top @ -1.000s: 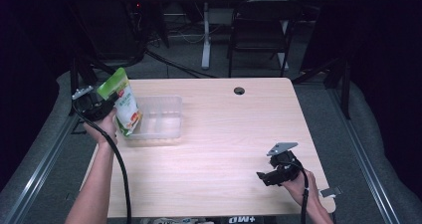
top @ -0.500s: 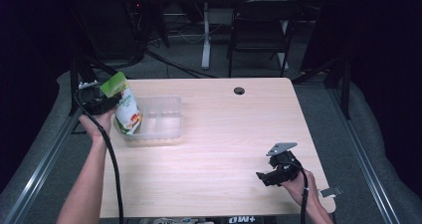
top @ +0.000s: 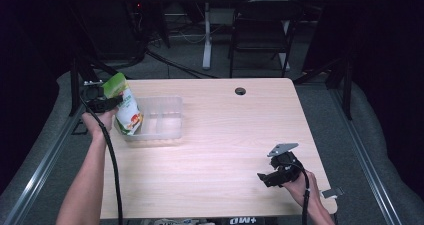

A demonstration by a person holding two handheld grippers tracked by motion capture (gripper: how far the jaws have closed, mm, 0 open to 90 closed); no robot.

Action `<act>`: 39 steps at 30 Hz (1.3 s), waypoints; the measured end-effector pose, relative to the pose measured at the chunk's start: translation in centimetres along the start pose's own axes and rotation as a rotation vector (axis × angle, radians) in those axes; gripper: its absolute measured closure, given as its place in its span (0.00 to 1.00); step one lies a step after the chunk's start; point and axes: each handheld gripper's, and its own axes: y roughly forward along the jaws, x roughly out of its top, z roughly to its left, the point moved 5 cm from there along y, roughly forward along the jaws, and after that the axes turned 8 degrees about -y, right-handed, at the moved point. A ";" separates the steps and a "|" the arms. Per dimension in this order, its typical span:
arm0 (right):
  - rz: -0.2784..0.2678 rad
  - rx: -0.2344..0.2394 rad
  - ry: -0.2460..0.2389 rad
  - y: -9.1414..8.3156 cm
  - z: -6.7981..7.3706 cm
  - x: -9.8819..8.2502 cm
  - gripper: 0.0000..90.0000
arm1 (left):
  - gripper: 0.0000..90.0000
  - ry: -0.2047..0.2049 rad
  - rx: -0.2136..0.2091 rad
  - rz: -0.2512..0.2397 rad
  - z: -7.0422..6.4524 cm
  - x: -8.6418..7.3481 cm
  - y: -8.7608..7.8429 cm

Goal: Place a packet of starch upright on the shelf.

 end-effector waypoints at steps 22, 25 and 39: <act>-0.007 0.000 0.002 0.0 0.0 0.1 0.16 | 1.00 -0.087 -0.077 -0.204 -1.8 -1.0 -1.9; -0.002 -0.001 -0.003 -0.1 0.0 0.1 0.16 | 1.00 -0.109 -0.073 -0.238 -1.7 -1.3 -1.9; -0.001 0.000 -0.005 -0.1 -0.1 0.0 0.16 | 1.00 -0.192 -0.029 -0.319 -0.6 -2.6 -0.5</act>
